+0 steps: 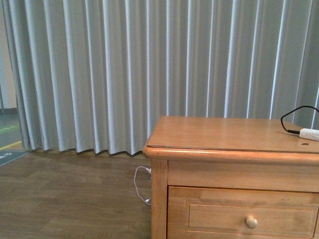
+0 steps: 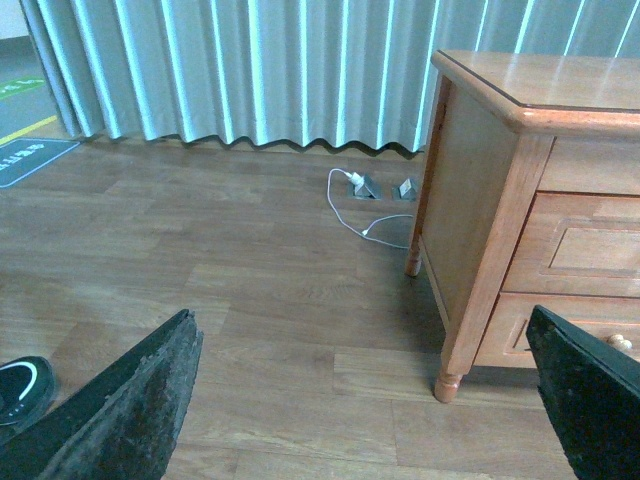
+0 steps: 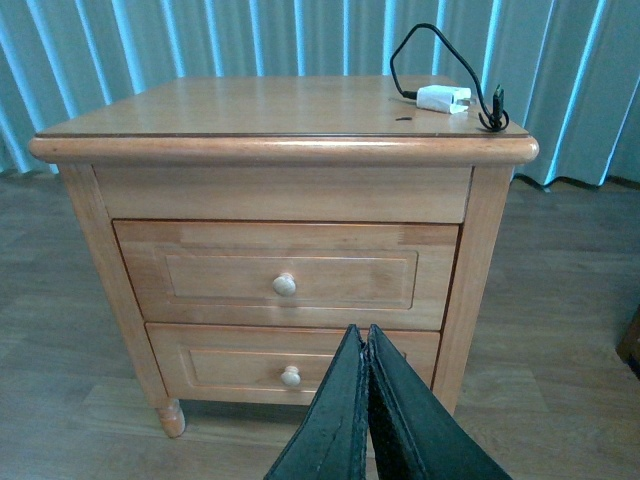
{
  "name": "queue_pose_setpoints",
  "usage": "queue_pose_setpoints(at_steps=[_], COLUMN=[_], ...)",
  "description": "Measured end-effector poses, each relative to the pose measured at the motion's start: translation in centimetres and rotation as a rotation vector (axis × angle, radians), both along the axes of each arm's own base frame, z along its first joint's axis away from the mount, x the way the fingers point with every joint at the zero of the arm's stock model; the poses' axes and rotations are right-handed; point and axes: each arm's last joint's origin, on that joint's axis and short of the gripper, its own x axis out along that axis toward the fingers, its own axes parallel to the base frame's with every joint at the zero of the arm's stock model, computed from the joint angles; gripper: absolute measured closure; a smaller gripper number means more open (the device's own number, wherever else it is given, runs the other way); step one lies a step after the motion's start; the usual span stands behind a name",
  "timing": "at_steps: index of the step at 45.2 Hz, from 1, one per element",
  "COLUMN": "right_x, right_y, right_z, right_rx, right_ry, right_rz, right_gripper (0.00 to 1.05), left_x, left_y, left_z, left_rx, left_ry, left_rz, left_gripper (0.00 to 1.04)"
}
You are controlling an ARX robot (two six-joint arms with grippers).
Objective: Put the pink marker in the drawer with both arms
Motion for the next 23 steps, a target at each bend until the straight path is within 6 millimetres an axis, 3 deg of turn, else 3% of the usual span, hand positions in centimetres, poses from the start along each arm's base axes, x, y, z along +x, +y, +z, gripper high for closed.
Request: queue_pose_setpoints(at_steps=[23], right_x=[-1.3], right_y=[0.0], right_z=[-0.3], right_rx=[0.000], right_ry=[0.004], right_rz=[0.000], right_gripper=[1.03], left_x=[0.0], left_y=[0.0], left_z=[0.0], left_rx=[0.000], left_ry=[0.000], left_rz=[0.000], left_gripper=[0.06])
